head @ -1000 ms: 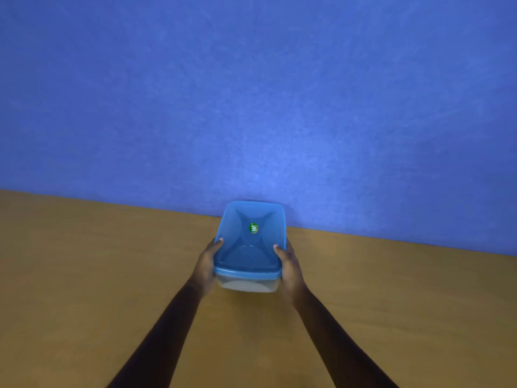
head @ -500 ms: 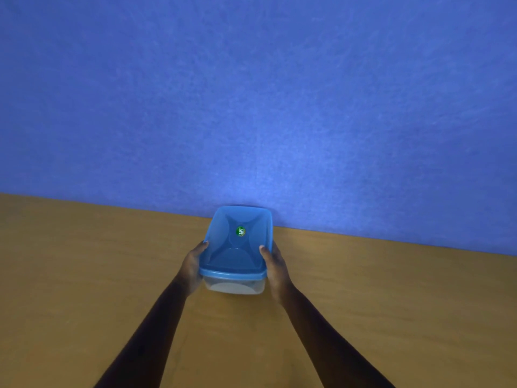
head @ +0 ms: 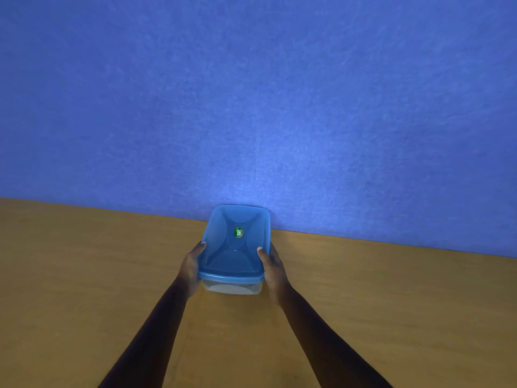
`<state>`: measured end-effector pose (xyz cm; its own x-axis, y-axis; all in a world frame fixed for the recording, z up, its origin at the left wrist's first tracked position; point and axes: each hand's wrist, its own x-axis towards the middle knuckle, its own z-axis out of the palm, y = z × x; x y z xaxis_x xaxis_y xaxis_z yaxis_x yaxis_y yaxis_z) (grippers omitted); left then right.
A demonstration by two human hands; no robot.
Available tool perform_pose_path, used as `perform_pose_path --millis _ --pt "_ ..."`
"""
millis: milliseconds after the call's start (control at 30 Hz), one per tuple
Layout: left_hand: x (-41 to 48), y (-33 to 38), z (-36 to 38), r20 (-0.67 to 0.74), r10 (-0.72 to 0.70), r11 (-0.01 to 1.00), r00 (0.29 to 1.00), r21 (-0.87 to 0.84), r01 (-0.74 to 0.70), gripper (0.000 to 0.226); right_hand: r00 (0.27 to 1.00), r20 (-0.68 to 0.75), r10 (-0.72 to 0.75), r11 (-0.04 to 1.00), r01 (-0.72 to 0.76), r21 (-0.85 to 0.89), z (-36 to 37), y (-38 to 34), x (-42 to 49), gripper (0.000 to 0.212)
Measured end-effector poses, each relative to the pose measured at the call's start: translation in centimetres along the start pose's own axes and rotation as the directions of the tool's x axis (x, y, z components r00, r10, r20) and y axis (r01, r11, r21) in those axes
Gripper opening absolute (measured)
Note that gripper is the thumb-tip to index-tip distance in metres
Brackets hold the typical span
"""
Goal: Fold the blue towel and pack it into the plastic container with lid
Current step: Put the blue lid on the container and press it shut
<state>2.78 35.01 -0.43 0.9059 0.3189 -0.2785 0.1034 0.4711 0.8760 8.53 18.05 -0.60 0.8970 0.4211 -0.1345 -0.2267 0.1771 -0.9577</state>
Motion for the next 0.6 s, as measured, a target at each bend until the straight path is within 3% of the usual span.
perform_pose_path --millis 433,533,600 --pt "1.0 0.1 -0.1 -0.009 0.026 0.993 1.000 0.115 -0.025 0.034 0.998 0.068 -0.004 1.000 0.003 0.008 -0.2 0.3 1.0 0.038" --pt "0.9 0.0 0.0 -0.075 0.062 0.984 0.995 0.173 -0.048 0.033 0.998 0.065 -0.004 1.000 0.004 -0.007 -0.3 0.3 1.1 0.037" --pt "0.9 -0.1 0.0 -0.175 0.129 0.951 0.976 0.301 -0.072 0.032 0.999 0.054 0.006 0.999 -0.004 -0.039 -0.3 0.1 1.0 0.037"
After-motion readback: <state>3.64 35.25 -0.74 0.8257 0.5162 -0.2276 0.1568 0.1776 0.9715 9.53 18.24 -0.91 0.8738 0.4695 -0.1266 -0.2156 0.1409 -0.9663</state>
